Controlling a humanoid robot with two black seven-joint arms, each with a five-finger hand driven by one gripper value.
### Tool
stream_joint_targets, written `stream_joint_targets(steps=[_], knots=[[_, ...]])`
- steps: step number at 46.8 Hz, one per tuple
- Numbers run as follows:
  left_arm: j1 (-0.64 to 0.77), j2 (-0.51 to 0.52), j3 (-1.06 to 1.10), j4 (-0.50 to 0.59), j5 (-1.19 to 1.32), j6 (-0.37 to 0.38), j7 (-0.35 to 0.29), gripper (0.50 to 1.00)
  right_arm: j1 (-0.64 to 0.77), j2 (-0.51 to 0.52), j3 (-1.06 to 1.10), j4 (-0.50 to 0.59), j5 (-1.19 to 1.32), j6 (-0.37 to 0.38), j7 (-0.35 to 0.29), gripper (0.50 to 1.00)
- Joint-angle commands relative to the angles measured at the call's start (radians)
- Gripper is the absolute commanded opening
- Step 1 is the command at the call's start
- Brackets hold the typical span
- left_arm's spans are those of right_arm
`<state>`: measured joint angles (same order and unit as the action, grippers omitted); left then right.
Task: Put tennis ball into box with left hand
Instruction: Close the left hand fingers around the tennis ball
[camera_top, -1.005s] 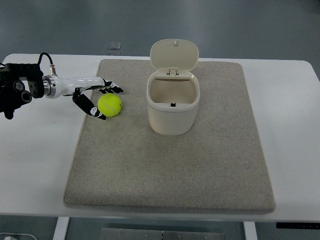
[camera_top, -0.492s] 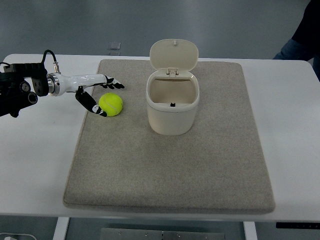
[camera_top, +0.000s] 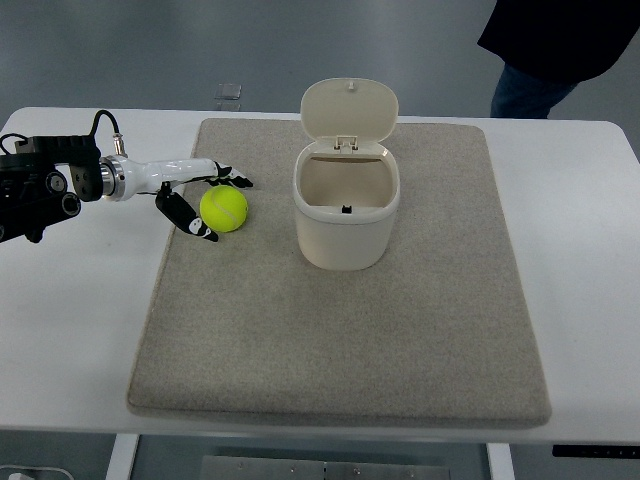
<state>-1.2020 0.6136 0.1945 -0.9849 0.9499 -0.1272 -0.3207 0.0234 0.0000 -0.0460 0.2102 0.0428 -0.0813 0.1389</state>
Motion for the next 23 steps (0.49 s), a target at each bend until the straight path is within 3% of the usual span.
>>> stream_joint_targets(steps=[1,16,23], knots=[[0.004,-0.002,-0.004,0.002,-0.003,0.008,0.0,0.921,0.0,0.0,0.0,0.0,-0.001,0.0,0.001,0.938],[0.004,-0.002,-0.006,0.005,-0.008,0.012,0.0,0.896,0.0,0.0,0.0,0.0,0.0,0.0,-0.001,0.938],[0.007,-0.003,-0.004,0.008,-0.006,0.027,0.0,0.784,0.0,0.0,0.0,0.0,0.0,0.0,-0.001,0.938]])
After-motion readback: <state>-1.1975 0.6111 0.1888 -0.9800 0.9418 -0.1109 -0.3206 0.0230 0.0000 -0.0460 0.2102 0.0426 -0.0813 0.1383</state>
